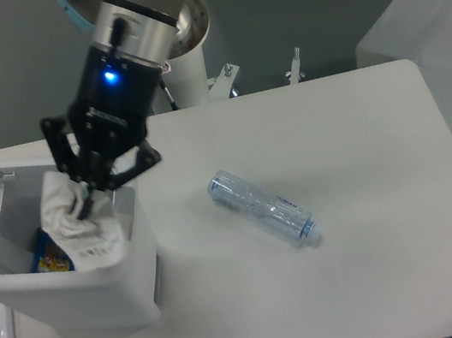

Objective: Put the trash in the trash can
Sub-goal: 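Carry the bag over the white trash bin and lower it in, then open the gripper to drop the bag into the bin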

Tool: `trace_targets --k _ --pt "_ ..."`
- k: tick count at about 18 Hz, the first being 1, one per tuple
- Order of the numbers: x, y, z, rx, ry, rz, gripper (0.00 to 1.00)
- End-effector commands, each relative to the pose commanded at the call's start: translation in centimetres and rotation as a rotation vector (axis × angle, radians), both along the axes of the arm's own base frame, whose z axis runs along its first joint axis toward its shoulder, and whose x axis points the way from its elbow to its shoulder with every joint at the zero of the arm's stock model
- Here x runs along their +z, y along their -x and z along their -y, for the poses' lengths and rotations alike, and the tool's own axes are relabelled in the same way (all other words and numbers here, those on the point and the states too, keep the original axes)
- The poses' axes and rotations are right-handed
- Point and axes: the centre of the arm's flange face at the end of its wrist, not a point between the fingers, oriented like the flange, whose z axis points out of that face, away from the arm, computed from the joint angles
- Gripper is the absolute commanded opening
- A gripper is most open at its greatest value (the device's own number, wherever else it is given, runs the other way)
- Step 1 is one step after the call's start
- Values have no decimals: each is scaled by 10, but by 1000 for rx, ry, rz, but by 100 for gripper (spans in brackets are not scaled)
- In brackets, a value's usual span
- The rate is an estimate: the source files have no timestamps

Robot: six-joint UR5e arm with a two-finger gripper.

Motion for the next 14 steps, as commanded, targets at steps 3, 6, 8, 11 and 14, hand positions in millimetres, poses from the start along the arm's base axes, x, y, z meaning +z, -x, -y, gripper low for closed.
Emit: trace_targets --k 3,6,8,11,14 --pt "-1 -11 -4 -21 0 -3 100" --pt "4 -11 -2 -23 -9 -17 100" --pt "5 -8 -3 -19 -12 -22 100" --pt "5 50 21 92 -9 -19 100" --pt "-10 109 46 196 11 1 100"
